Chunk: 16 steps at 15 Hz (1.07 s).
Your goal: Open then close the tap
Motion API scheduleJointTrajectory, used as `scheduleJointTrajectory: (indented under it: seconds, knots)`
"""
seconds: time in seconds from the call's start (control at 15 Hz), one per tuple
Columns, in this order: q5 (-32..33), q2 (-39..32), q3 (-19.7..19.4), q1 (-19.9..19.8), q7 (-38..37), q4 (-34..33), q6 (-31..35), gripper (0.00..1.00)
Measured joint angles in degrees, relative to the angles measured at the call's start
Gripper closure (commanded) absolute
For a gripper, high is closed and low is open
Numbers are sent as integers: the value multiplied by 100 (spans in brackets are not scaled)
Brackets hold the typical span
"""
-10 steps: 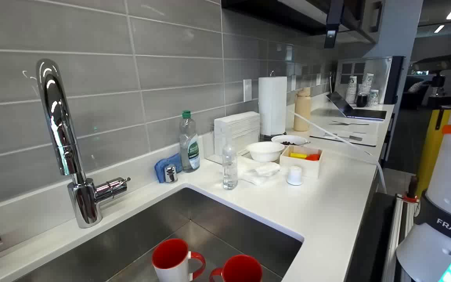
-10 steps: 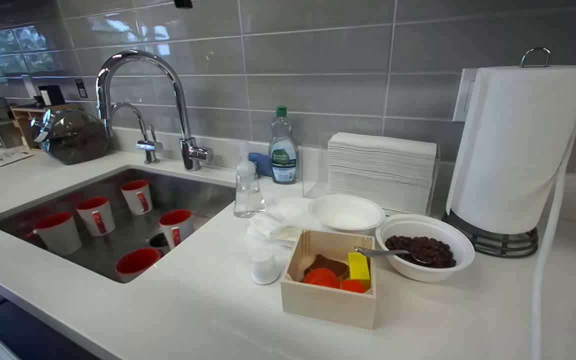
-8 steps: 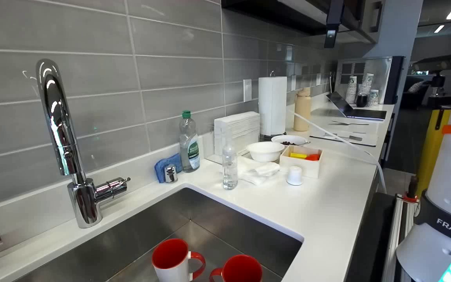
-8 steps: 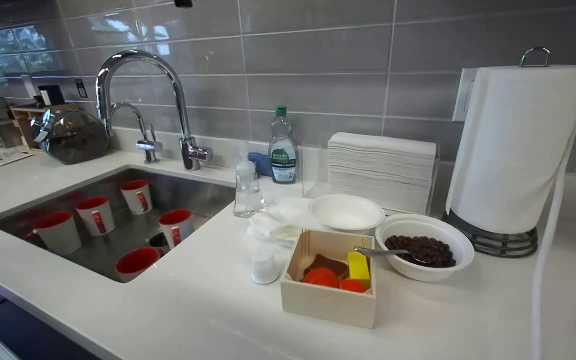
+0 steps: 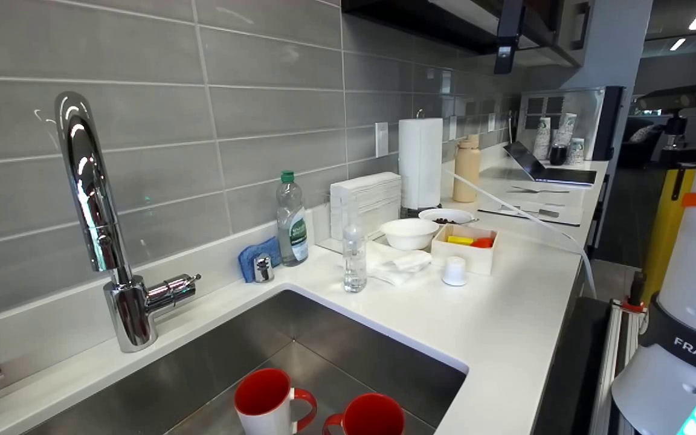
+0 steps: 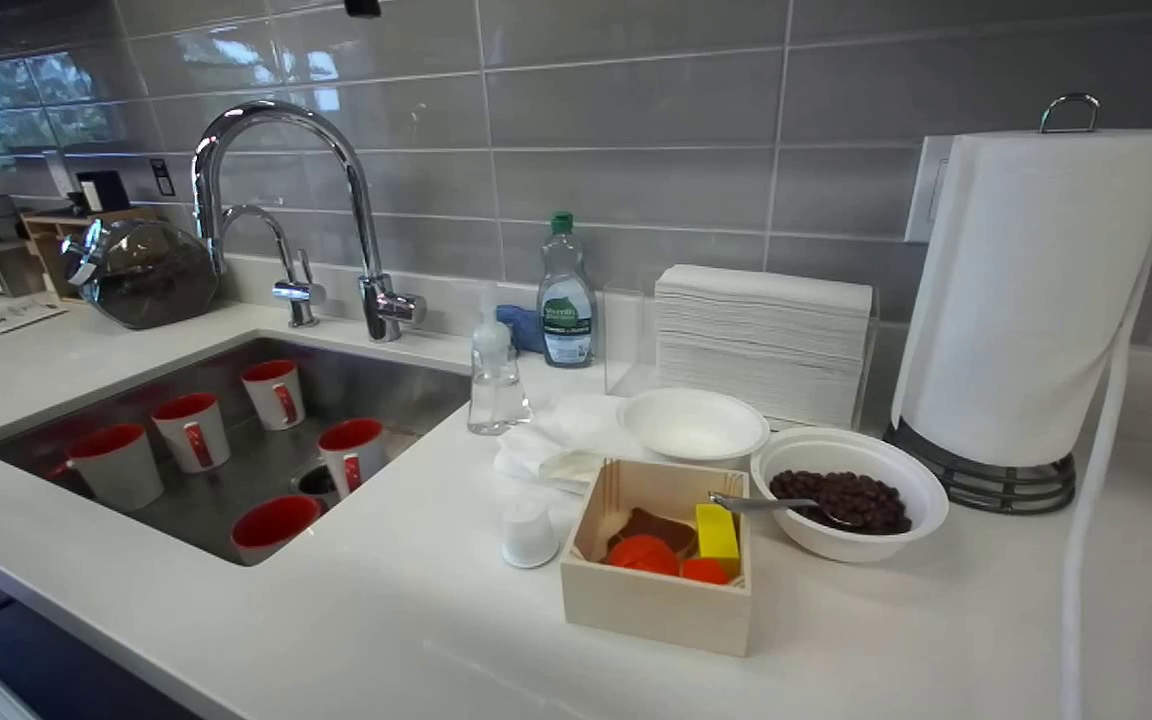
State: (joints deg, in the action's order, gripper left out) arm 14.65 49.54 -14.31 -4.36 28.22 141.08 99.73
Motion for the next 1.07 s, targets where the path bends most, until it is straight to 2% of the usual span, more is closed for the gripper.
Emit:
scheduleJointTrajectory:
  seconds: [0.13, 0.33, 0.6, 0.87, 1.07]
  knots:
    - [-34, -106, 380, 125, -414, -60, -3, 0]
    - [-162, -319, 1198, 400, -1186, -190, -18, 0]
    - [-813, -733, 2196, 907, -2336, -258, 103, 0]
    - [-1327, -1364, 3048, 1193, -3786, -172, 840, 0]
    - [-1266, -1839, 3620, 1165, -5034, -40, 1779, 0]
